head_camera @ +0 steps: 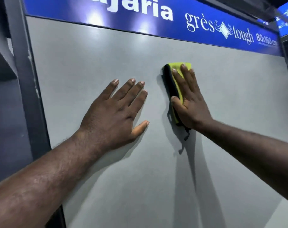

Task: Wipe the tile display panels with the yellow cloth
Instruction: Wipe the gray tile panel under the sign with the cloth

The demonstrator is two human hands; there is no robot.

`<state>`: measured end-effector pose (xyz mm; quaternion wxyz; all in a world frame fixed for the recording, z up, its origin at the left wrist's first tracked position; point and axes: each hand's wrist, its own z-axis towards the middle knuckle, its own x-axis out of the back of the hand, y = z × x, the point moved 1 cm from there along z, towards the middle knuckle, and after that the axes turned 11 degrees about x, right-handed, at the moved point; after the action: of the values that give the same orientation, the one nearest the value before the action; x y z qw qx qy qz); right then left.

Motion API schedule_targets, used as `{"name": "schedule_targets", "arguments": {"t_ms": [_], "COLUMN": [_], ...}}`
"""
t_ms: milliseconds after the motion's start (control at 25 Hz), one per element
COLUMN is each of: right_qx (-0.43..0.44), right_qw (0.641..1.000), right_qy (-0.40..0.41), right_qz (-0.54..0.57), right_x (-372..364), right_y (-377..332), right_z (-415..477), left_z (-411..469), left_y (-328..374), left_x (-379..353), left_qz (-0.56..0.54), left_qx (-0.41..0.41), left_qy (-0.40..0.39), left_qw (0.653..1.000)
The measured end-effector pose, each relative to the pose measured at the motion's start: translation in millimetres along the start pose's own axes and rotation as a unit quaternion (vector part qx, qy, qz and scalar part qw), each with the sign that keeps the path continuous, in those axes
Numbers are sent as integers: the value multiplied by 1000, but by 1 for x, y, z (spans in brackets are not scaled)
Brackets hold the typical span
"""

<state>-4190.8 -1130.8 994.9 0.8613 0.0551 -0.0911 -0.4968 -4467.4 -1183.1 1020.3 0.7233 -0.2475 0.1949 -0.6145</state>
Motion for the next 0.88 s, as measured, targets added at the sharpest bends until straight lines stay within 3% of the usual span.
{"name": "schedule_targets", "arguments": {"t_ms": [80, 120, 160, 280, 360, 440, 480, 640, 720, 800, 840, 880], "right_qx": [-157, -192, -160, 41, 3, -139, -163, 82, 33, -132, -158, -115], "right_qw": [986, 980, 986, 999, 1000, 990, 986, 996, 999, 990, 985, 992], "right_qy": [32, 35, 29, -24, -6, 28, 31, -31, -5, 21, 18, 9], "right_qz": [37, 43, 26, -14, -17, 20, 27, -19, -10, 51, 62, 47], "right_x": [1, -1, -3, -10, -3, -1, -3, -7, -1, -3, -6, -8], "right_y": [-4, -15, -29, -43, -26, -23, -28, -39, -26, -35, -51, -70], "right_z": [23, 30, 31, -1, 5, 30, 37, -3, -1, 23, 33, 37], "left_z": [-6, -7, -8, -7, -8, -10, -9, -13, -24, -36, -43, -51], "left_y": [-3, -1, 0, 2, 2, 4, 4, -4, -14, -26, -32, -39], "left_x": [2, 3, 4, 2, 3, 5, 6, 8, 13, 21, 25, 28], "left_qz": [5, 4, 3, 8, 9, -3, -9, -28, -20, 9, 25, 37], "left_qx": [-2, -4, -2, 2, 6, 10, 11, 17, 31, 49, 62, 78], "left_qy": [-9, -13, -14, -10, -13, -17, -17, -10, -29, -59, -74, -82], "left_qw": [1000, 1000, 1000, 1000, 1000, 1000, 1000, 999, 999, 997, 995, 993]}}
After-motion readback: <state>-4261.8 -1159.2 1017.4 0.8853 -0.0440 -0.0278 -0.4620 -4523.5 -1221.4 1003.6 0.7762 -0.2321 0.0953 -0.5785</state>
